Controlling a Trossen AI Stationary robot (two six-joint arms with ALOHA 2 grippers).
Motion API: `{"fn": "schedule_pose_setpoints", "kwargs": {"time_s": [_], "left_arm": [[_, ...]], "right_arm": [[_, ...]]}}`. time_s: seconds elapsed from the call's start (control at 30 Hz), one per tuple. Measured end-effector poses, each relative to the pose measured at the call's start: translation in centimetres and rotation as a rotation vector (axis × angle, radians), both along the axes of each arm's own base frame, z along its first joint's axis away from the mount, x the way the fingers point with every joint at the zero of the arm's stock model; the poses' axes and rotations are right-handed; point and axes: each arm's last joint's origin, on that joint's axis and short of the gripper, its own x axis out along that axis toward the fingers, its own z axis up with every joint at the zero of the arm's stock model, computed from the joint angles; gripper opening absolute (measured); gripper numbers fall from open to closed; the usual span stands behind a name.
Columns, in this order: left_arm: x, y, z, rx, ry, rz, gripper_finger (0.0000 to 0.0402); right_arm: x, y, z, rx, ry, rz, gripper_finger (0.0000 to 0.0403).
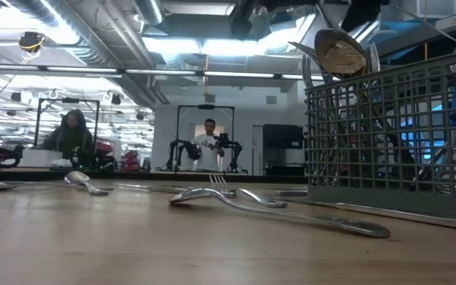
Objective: Sort silverware
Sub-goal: Put the silver fork into the gray silverware basket, then put the silver spoon into the gray silverware basket
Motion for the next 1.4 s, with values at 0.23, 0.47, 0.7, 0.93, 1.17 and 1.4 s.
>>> {"fn": "schedule_pose_setpoints", "kwargs": {"time_s": [0.23,0.47,0.7,0.93,1.17,1.4], "left_arm": [[0.1,-0.4,-0.5,0.215,0.163,-0.173,0.0009],[-0.1,-0.4,-1.9,0.238,0.314,-0.230,0.0023],[-0.2,-0.3,-2.2,0.226,0.331,-0.228,0.0076],[-0.2,-0.5,-1.9,0.237,0.317,-0.232,0.0120],[-1.7,-0.2,1.2,0.358,0.318,-0.248,0.0122],[-7.3,2.5,5.8,0.362,0.502,-0.311,0.0123]], "right_arm": [[-0.4,0.1,-0.3,0.009,0.052,0.000,0.0119],[-0.3,0.0,-0.4,0.008,0.051,-0.001,0.0119],[-0.2,0.0,-0.3,0.008,0.045,-0.001,0.0119],[-0.2,0.1,-0.3,0.045,0.033,-0.013,0.0119],[1.5,0.3,-1.8,0.195,0.078,0.059,0.0119],[6.2,-0.3,-4.9,0.293,0.138,0.113,0.0119]]}}
